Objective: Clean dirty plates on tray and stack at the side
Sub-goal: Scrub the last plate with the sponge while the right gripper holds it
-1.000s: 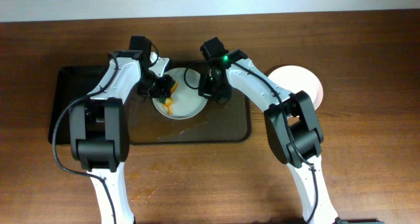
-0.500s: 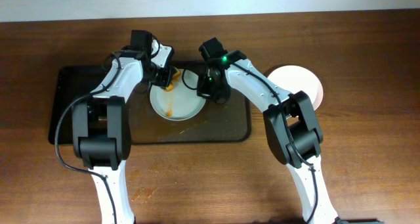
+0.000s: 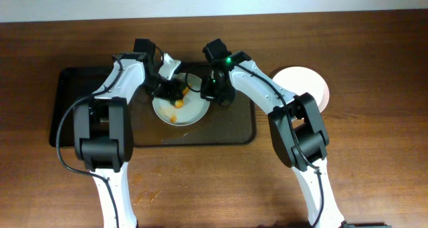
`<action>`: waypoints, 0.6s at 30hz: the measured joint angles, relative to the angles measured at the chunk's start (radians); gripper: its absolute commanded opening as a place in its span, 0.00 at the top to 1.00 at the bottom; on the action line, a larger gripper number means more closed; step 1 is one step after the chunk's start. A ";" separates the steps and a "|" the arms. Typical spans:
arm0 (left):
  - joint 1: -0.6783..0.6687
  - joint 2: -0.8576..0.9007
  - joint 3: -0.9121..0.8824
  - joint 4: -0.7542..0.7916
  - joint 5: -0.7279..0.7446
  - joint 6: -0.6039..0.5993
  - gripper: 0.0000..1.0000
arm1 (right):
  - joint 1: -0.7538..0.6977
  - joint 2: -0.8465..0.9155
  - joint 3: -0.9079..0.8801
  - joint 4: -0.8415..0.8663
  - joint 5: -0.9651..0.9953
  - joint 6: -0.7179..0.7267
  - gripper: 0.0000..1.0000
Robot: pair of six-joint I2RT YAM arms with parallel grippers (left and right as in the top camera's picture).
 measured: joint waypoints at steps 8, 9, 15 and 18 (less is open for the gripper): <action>-0.013 -0.012 0.026 0.089 -0.333 -0.259 1.00 | 0.000 0.000 0.000 0.000 0.000 -0.003 0.96; -0.013 -0.018 0.031 0.031 -0.411 -0.307 0.99 | 0.000 0.000 0.000 0.001 0.000 -0.004 0.96; -0.019 -0.024 0.037 -0.228 -0.400 -0.279 1.00 | 0.000 0.000 0.000 0.000 -0.003 -0.004 0.96; -0.006 -0.013 0.024 -0.274 -0.210 -0.078 1.00 | 0.000 0.000 0.000 -0.001 -0.003 -0.004 0.96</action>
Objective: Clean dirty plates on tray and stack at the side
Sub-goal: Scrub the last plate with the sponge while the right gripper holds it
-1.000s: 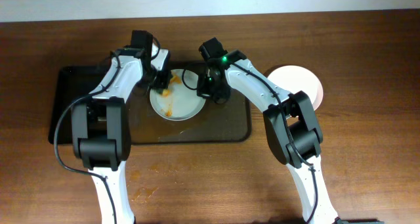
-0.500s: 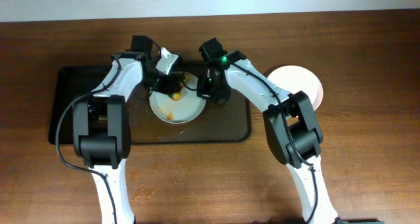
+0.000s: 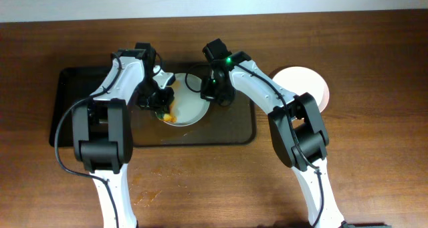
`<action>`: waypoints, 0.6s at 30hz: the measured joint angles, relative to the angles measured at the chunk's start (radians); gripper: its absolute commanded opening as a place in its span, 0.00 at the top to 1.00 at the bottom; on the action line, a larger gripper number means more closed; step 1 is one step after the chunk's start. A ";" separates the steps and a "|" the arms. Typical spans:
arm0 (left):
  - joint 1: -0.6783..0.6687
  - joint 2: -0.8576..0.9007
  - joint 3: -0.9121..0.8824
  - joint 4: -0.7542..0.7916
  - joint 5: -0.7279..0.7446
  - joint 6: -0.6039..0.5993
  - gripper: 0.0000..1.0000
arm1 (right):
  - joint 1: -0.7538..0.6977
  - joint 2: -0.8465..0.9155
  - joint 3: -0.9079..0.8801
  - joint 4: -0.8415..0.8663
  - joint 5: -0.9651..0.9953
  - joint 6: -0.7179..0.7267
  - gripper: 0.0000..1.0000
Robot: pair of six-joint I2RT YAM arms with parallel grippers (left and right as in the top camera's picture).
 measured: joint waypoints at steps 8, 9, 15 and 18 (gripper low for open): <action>-0.018 0.018 -0.022 0.177 0.238 0.285 0.99 | 0.000 0.000 0.000 0.000 0.000 0.000 0.96; -0.018 0.019 -0.023 0.202 0.238 0.292 1.00 | 0.000 0.000 0.000 0.000 0.000 0.000 0.96; -0.028 0.014 -0.004 0.428 0.001 0.050 1.00 | 0.000 0.000 0.000 0.000 0.000 0.001 0.96; -0.031 0.003 0.005 0.391 -0.181 -0.109 1.00 | 0.000 0.000 0.000 0.002 0.000 -0.003 0.96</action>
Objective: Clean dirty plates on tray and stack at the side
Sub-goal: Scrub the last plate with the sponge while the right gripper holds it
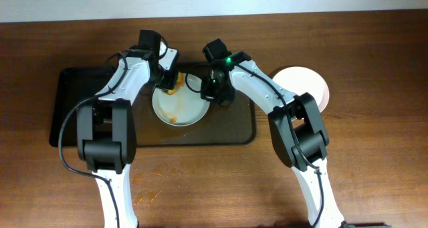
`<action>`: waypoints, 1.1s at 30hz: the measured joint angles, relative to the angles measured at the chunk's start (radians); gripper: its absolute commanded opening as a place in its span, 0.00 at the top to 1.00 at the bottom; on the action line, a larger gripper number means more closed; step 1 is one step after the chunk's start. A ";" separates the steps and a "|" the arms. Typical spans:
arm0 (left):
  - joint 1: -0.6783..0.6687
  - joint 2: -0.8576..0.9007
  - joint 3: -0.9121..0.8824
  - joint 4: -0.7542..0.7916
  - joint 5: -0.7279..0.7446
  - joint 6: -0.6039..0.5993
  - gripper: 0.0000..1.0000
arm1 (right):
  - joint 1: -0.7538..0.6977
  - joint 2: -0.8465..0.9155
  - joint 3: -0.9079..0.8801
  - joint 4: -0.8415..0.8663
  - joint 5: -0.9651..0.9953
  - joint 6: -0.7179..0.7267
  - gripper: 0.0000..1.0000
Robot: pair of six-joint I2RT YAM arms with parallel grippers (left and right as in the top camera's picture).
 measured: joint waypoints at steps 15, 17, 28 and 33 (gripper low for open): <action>0.015 0.016 -0.020 -0.375 0.342 0.150 1.00 | 0.002 0.000 0.000 -0.004 -0.008 -0.005 0.96; 0.015 0.016 -0.027 -0.291 0.390 0.174 0.99 | 0.001 0.000 0.000 -0.005 -0.002 -0.003 0.96; 0.003 -0.002 0.005 -0.063 0.029 -0.029 1.00 | 0.001 0.000 0.000 -0.003 0.000 -0.004 0.96; 0.003 -0.011 0.013 -0.260 -0.089 -0.087 1.00 | 0.001 0.000 0.000 -0.004 0.000 -0.003 0.96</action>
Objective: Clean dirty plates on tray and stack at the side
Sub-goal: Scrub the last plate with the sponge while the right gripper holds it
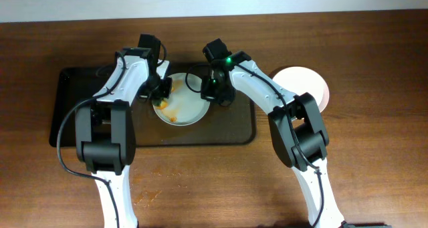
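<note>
A white dirty plate [186, 104] lies on the dark tray [100, 121], with orange smears and crumbs [172, 118] on its left and front parts. My left gripper [160, 93] points down at the plate's left rim. A small yellow-orange bit shows at its tip, and its jaws are hidden by the wrist. My right gripper [212, 91] sits on the plate's right rim and looks shut on it. A clean pale plate [306, 84] rests on the table to the right of the tray.
The tray's left half [80, 94] is bare dark surface. Brown wooden table [214, 181] surrounds the tray, with a few pale crumbs [148, 196] near the front left. Both arms cross over the tray's front edge.
My left gripper has moved from the plate's far rim down to its left rim. The right gripper and the plate have stayed where they were.
My left gripper stood over the plate's far-left part, then at its left front by the orange crumbs, then at the far rim, and now at the left rim. The right gripper has stayed on the right rim throughout. Orange smears still mark the plate.
</note>
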`<action>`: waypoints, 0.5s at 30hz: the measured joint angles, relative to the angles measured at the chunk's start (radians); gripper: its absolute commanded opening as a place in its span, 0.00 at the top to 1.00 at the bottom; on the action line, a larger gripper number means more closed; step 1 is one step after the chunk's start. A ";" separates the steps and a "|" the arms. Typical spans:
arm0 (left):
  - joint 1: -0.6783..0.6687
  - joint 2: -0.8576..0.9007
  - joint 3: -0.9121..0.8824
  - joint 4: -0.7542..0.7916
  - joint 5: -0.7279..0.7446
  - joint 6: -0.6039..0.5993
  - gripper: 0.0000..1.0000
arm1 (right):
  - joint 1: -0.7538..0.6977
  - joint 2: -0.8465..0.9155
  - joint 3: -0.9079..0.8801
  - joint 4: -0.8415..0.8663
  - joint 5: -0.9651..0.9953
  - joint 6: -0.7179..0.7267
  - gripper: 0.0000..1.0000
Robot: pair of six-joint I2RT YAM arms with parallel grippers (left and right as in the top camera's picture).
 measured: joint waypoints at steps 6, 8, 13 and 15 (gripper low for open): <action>0.010 0.006 -0.012 -0.134 0.208 0.074 1.00 | 0.000 0.000 0.000 0.000 0.000 0.000 0.96; 0.010 0.010 -0.018 -0.125 0.271 0.085 1.00 | 0.000 0.000 0.000 0.000 0.000 0.000 0.96; 0.010 0.012 -0.025 0.001 0.352 0.099 0.99 | 0.000 0.000 0.000 0.000 0.000 0.000 0.96; 0.010 0.013 -0.025 0.042 0.363 0.099 1.00 | 0.000 0.000 0.000 0.000 0.000 0.000 0.96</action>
